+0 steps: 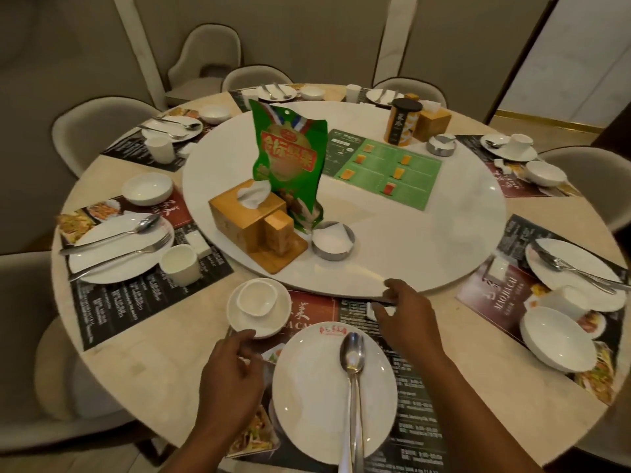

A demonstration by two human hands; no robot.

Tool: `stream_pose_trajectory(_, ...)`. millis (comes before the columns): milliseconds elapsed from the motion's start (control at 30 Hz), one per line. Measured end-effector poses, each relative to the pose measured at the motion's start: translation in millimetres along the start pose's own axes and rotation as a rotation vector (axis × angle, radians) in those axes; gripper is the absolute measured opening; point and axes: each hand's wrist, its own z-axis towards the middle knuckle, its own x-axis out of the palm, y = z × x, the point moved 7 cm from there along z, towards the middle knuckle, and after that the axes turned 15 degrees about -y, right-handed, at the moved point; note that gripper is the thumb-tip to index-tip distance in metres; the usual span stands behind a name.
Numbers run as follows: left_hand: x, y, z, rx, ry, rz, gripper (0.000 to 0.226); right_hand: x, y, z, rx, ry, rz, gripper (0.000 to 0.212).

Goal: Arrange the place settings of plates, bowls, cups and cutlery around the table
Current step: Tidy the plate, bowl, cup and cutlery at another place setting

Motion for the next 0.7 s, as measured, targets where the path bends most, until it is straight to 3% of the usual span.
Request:
stream_pose_trajectory(67,-4,7,10,-0.037,-0.039,0.019,0.033,17,40,-12,-0.037,0.047,0.083,0.046)
stream_pose_trajectory(167,-11,9,27,-0.028,-0.085,0.084,0.044,52,101,-37,-0.187,0.19,0.12,0.053)
stream_pose_trajectory(300,-10,11,47,0.111,0.019,0.186,0.047,96,143,-60,-0.343,0.278,0.109,0.065)
stream_pose_trajectory(467,-9,12,51,0.181,0.119,0.264,0.036,126,151,-65,-0.363,0.29,-0.025,0.084)
stream_pose_trajectory(700,-9,16,49,0.211,0.136,0.23,0.04,128,151,-63,-0.242,0.304,0.069,0.073)
